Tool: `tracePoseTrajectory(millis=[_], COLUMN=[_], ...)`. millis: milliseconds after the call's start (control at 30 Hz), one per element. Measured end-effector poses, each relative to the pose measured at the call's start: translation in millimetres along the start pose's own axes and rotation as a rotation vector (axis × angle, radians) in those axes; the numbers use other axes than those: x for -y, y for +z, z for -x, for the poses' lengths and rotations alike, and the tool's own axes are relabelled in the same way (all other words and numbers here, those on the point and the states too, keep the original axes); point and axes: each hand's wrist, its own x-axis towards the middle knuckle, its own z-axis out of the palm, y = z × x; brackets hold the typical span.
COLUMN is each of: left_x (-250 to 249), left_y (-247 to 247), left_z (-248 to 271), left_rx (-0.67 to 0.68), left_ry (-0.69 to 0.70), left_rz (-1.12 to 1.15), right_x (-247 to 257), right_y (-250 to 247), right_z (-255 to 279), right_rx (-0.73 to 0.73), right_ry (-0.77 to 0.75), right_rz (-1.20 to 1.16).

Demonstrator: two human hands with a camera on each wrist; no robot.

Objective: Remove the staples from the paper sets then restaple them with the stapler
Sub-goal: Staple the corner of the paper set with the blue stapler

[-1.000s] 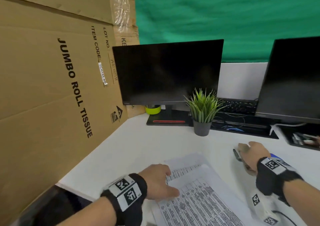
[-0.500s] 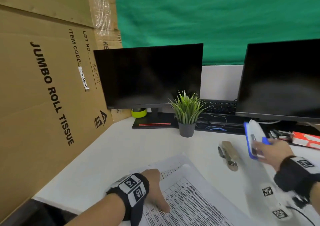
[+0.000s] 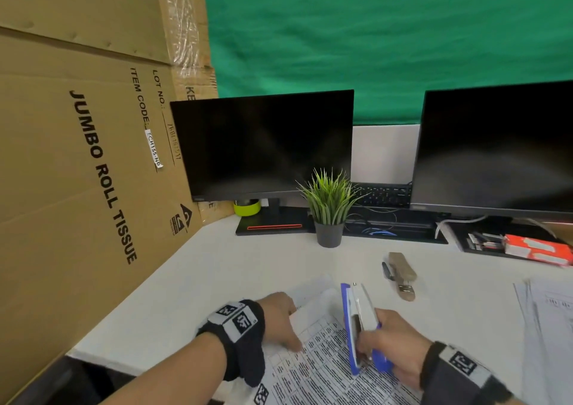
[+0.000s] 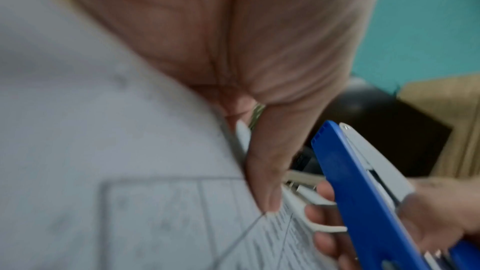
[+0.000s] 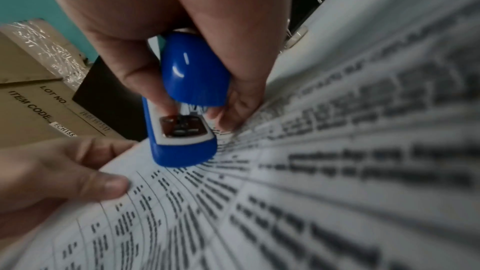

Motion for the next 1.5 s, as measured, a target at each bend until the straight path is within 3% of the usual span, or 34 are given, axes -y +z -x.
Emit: tracePoseTrajectory(millis=[133,267,367,433,533,700,900,1000,1100,1267,1367,1500], left_x=[-3,-11,-12,-12,-17,-34,-43,-41,-38,-40,-48,-62], left_y=[-26,-74,-103,-110,-93,-41,-59,-45,-43,-55,-55,-54], left_z=[11,34,50,57,59,45,50,44,41,45,46,51], left_rx=[-0.148,-0.314,-0.597,-0.75,-0.714,-0.701,-0.893,-0.812,-0.719,-0.669,-0.645,-0.621], left_ry=[0.231,0.344,0.369,0.427,0.457,0.395,0.464,0.375,0.351,0.425,0.445,0.49], left_rz=[0.174,0.343,0.555,0.828,1.196,1.157,1.164,1.149,1.142,1.088,1.055,1.052], right_x=[23,64,89,96,90,68,86,73,68,130,175,198], right_y=[-9,-23,-30,-33,-29,-9,-6,4,-1,-19,-16,-10], right_z=[2,18,31,36,38,38,47,46,40,51,58,47], right_rx=[-0.071,-0.099,-0.214,-0.311,-0.382,-0.381,-0.438,-0.425,-0.531,-0.804,-0.792,-0.758], right_ry=[-0.15,-0.308,-0.453,-0.55,-0.567,-0.531,-0.72,-0.694,-0.668,-0.973,-1.201,-1.218], right_rz=[0.22,0.357,0.316,0.215,0.085,0.216,0.052,0.111,0.17,0.068,0.031,0.079])
